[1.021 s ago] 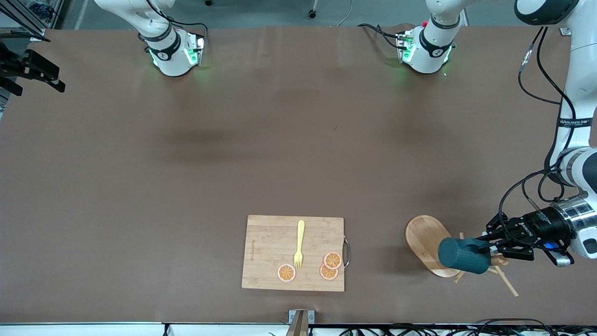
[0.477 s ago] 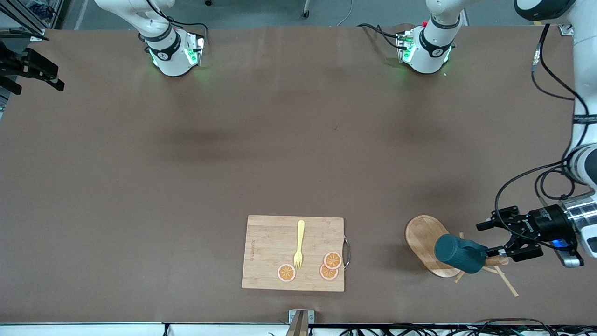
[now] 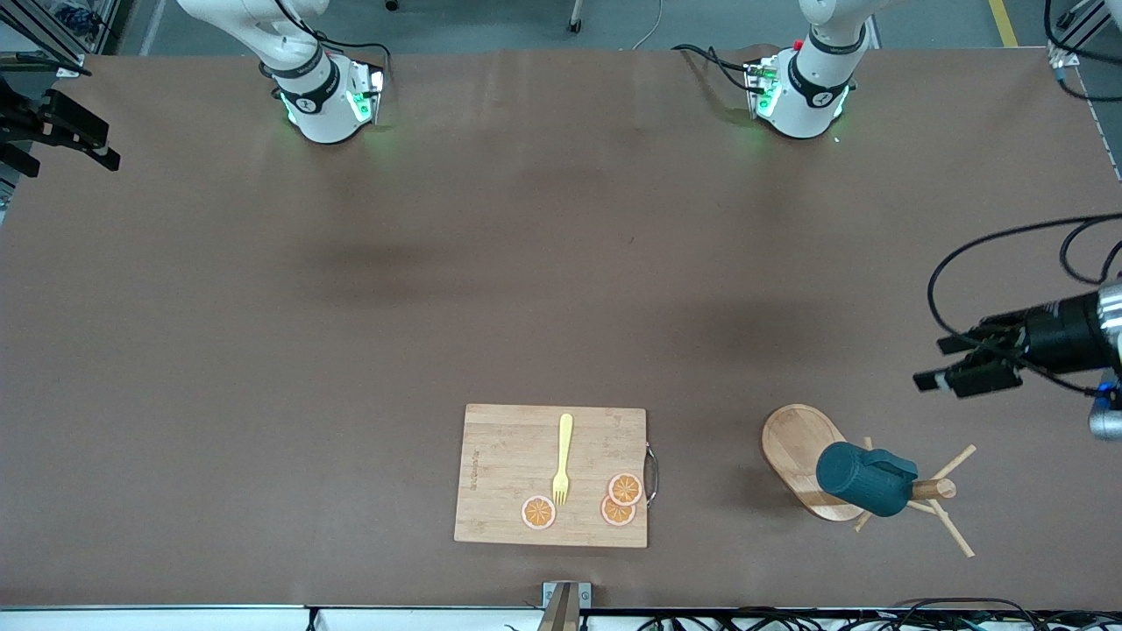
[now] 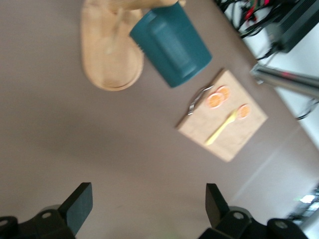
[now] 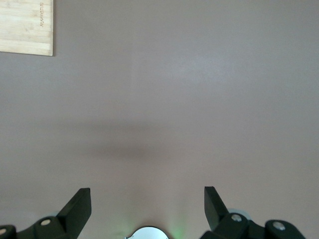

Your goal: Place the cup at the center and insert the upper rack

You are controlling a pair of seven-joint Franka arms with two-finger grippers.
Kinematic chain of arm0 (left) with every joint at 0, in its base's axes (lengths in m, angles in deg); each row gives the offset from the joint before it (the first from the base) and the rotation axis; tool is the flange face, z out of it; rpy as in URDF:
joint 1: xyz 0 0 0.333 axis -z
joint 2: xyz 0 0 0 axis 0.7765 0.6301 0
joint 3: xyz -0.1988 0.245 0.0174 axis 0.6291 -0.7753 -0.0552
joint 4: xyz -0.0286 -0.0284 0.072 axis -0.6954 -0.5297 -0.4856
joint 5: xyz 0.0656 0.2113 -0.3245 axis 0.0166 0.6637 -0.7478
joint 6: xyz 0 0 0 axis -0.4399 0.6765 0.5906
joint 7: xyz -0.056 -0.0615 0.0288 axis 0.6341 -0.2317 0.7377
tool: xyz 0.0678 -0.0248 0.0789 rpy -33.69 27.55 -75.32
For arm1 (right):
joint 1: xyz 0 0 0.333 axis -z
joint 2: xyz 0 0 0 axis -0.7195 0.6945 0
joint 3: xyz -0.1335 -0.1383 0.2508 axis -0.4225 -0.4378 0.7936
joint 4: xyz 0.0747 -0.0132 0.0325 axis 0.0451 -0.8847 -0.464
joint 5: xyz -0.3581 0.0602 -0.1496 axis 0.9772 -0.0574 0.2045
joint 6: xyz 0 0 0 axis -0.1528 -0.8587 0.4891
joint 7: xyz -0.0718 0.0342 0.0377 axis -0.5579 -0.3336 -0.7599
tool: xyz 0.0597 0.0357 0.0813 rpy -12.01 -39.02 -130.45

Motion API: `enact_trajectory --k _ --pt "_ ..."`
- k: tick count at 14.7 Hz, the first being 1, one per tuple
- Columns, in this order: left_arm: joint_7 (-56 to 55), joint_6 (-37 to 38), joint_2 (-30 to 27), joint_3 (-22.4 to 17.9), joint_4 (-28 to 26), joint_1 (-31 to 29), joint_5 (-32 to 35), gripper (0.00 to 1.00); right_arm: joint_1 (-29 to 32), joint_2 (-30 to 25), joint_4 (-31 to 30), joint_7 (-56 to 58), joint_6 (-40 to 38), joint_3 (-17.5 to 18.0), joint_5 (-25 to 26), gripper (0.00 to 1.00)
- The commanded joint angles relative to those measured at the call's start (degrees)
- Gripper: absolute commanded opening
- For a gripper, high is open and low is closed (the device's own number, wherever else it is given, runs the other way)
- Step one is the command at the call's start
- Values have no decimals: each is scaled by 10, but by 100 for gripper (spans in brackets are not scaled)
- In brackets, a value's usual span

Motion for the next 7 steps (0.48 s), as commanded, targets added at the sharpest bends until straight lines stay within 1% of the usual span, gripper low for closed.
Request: enact_trajectory --k 1,5,6,7 --pt "62 49 -61 -1 -25 4 57 100 4 -15 -13 -3 2 3 11 100" --pt "135 89 -107 37 -27 8 142 100 4 -15 -11 -2 4 2 12 100" --pt "153 89 -120 31 -31 30 156 100 4 -15 -11 -2 5 2 12 100" --pt "164 87 -133 -6 -37 89 193 100 4 -15 -11 -2 5 2 12 100"
